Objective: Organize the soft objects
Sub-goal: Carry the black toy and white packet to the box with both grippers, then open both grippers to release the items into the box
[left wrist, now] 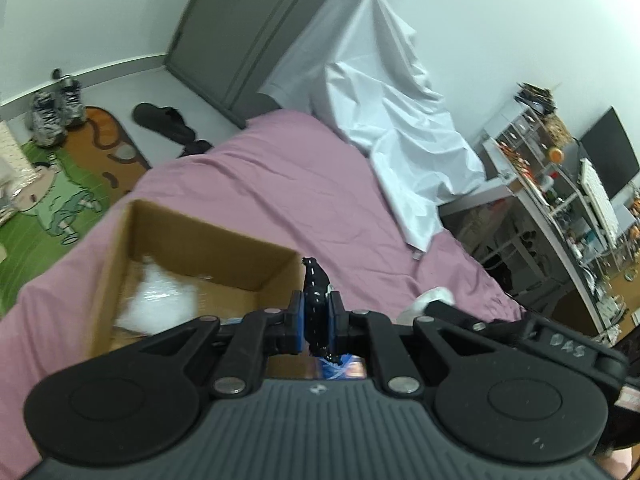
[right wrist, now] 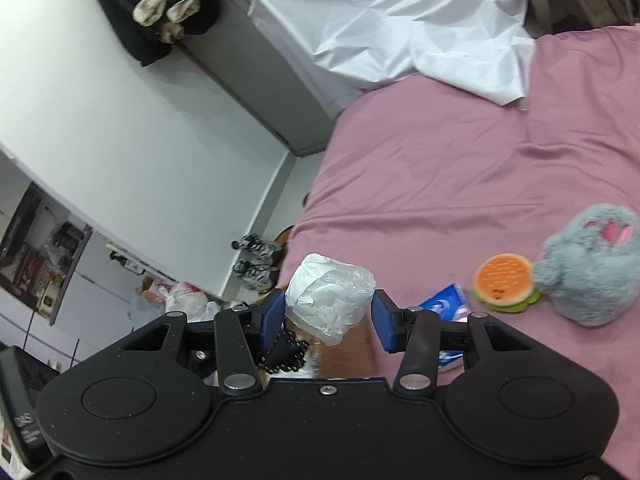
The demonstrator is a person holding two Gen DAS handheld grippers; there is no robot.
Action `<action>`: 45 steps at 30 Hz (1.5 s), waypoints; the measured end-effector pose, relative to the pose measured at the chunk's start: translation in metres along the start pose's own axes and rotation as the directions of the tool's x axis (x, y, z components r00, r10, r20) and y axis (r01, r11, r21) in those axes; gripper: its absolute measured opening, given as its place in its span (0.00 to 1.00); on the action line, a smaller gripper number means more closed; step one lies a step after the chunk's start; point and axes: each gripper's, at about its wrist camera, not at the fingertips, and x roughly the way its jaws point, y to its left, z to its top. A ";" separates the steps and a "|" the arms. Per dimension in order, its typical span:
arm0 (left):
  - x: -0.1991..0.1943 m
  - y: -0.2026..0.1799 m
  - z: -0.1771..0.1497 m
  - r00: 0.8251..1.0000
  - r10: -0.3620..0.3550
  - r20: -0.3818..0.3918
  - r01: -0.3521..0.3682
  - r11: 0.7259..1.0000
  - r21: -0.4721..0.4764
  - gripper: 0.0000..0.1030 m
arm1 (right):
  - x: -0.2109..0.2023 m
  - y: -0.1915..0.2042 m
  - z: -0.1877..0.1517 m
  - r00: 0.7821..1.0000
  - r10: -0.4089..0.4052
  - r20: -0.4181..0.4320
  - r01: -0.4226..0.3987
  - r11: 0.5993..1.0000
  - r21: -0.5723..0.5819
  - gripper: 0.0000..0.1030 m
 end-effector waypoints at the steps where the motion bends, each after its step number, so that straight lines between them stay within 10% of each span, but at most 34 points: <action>1: -0.002 0.007 0.000 1.000 0.013 0.001 -0.013 1.000 -0.010 0.10 | 0.001 0.003 -0.001 1.000 0.008 -0.001 -0.008 1.000 -0.004 0.45; 22: -0.015 0.052 0.004 0.988 0.151 0.037 -0.149 0.987 -0.054 0.14 | 0.024 0.036 -0.025 0.996 0.062 -0.061 -0.065 0.997 -0.047 0.45; 37: -0.030 0.037 0.008 0.974 0.197 0.114 -0.197 0.980 -0.012 0.66 | 0.026 0.043 -0.027 0.987 0.133 -0.085 -0.139 0.988 -0.066 0.61; 45: -0.029 0.025 0.007 0.972 0.203 0.118 -0.203 0.979 -0.007 0.76 | 0.006 0.023 -0.022 0.996 0.081 -0.043 -0.083 0.995 -0.049 0.73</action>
